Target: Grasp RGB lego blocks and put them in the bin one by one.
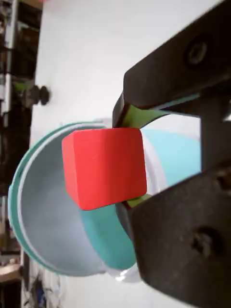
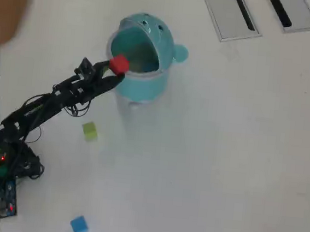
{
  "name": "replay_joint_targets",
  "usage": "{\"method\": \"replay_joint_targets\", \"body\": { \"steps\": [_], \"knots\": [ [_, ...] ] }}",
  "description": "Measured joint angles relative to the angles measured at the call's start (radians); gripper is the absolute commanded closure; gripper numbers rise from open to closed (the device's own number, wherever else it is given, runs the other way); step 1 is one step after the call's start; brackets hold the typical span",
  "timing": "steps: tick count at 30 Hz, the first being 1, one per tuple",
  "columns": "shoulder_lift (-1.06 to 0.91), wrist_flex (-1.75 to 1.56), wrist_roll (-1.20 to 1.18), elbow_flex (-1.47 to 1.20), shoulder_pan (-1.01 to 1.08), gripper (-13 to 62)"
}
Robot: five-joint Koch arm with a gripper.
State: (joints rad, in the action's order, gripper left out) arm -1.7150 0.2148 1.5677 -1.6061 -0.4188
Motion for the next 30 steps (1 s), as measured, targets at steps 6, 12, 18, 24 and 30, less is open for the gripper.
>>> {"method": "replay_joint_targets", "body": {
  "steps": [6, 12, 18, 24, 30],
  "knots": [
    [0.163, -0.054, 0.0, 0.114, -0.009, 43.9],
    [0.279, -0.054, 0.002, 0.245, -0.069, 43.9],
    [0.359, -0.054, 0.002, 0.311, -0.104, 43.3],
    [0.439, -0.054, -0.009, 0.397, -0.107, 31.0],
    [0.457, -0.054, -0.112, 0.399, -0.123, 29.3]
  ]
}}
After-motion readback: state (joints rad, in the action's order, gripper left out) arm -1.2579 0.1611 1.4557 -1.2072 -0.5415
